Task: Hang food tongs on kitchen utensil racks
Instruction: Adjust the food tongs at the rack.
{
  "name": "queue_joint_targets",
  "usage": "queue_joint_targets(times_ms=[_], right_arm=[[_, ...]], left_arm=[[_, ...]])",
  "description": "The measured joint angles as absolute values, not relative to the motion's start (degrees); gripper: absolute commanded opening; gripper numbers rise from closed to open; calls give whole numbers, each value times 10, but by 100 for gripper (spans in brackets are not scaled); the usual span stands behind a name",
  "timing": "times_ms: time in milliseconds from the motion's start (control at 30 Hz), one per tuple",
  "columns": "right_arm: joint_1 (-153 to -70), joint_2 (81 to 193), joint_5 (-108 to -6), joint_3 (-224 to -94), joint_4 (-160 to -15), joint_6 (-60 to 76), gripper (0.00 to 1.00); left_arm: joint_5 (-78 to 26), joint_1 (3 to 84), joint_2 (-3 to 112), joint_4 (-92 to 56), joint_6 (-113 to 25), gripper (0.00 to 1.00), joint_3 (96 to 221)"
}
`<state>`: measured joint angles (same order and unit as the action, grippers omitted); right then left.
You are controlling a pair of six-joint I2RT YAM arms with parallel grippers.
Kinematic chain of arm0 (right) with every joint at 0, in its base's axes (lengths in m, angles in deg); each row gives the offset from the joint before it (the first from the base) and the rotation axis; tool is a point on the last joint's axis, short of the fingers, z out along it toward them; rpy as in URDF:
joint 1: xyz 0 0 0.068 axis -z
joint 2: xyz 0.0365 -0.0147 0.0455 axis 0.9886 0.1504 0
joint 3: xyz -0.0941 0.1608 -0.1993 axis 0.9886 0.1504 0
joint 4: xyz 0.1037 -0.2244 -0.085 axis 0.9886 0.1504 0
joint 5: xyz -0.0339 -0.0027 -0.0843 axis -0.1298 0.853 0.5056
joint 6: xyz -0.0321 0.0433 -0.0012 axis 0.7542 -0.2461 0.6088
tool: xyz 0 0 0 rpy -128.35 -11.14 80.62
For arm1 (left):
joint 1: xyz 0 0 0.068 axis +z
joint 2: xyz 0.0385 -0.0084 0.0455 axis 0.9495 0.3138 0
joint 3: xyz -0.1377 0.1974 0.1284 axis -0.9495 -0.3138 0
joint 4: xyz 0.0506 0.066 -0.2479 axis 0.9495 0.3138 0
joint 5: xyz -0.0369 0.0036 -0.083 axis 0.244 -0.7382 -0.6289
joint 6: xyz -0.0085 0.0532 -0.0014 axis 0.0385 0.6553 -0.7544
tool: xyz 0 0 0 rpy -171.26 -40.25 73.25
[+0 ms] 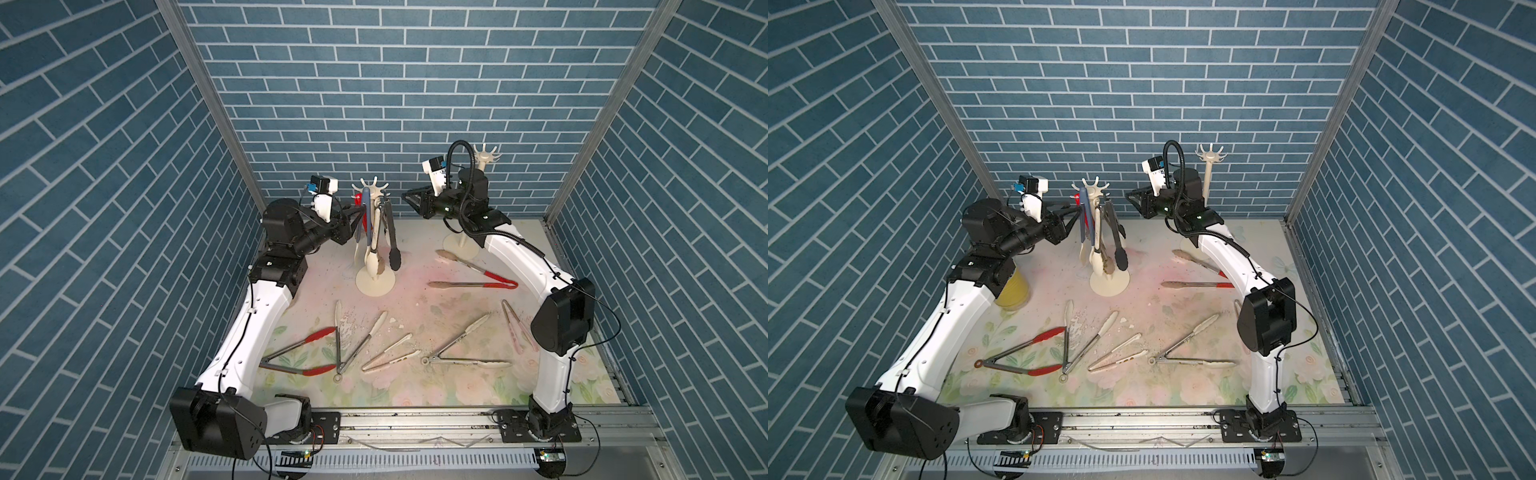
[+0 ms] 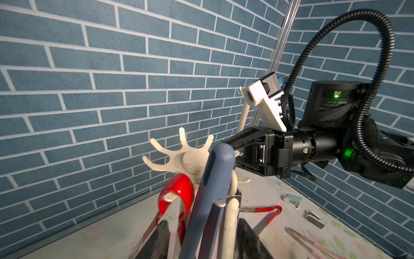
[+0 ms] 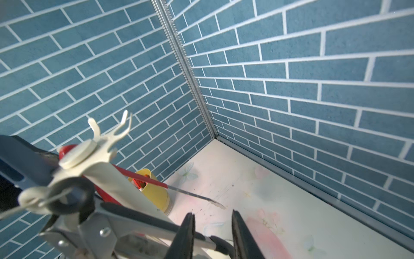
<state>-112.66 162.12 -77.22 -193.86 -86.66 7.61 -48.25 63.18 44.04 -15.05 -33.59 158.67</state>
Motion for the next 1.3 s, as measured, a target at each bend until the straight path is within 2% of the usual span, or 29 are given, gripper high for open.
queue_joint_targets(times_ms=[267, 1300], right_arm=[[-1154, 1641, -780, -1991, -885, 73, 30], [-1189, 1596, -818, -1955, -881, 106, 30]], left_arm=[[-470, 632, 451, -163, -352, 50, 1587], [-410, 635, 478, -166, -375, 49, 1626]])
